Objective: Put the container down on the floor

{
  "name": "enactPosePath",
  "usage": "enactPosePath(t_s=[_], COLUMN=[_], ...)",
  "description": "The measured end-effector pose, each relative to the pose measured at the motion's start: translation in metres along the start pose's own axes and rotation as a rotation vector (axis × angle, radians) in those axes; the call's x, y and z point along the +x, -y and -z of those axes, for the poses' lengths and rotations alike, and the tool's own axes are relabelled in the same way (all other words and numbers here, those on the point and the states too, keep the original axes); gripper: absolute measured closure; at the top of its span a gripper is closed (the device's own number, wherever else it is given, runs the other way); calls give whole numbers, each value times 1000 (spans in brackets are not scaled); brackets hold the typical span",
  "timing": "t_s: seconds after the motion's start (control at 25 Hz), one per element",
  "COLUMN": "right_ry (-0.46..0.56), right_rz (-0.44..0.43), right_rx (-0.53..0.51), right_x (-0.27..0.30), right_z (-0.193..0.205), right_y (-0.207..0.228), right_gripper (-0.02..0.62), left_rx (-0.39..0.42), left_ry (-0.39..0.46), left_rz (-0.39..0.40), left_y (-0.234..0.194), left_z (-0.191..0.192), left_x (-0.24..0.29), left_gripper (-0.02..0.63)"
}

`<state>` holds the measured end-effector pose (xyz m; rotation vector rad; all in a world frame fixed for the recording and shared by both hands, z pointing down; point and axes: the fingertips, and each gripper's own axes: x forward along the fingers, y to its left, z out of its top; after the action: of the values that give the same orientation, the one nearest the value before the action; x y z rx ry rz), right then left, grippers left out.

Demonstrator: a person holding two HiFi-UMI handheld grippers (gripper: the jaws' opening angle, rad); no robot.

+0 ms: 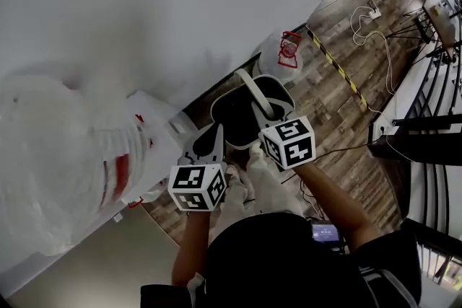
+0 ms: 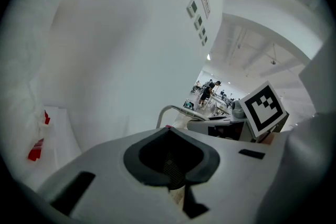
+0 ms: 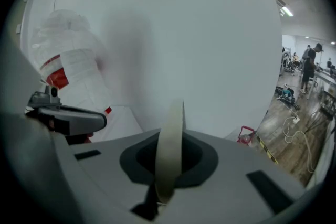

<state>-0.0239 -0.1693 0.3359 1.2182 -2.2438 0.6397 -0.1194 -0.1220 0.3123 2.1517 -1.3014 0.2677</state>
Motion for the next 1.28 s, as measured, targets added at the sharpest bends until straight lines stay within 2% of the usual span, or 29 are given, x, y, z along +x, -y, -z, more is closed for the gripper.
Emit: enactPosePath(t_s=[0.16, 0.48, 0.76, 0.96, 1.28], right_ry=[-61, -166, -250, -301, -381], right_rz=[-10, -8, -22, -26, -27], right_rx=[-10, -4, 14, 3, 16], right_x=[26, 65, 91, 112, 136], right_z=[17, 67, 115, 150, 206], right_y=[10, 33, 44, 49, 52], right_gripper=[565, 565, 565, 565, 565], left_rx=[-39, -109, -156, -101, -198], left_ry=[-14, -131, -161, -165, -221], left_rz=[-22, -27, -45, -98, -115], left_y=[-12, -23, -40, -60, -83], left_z=[11, 83, 121, 141, 197], left_x=[16, 56, 85, 100, 113], left_gripper=[592, 592, 592, 592, 592])
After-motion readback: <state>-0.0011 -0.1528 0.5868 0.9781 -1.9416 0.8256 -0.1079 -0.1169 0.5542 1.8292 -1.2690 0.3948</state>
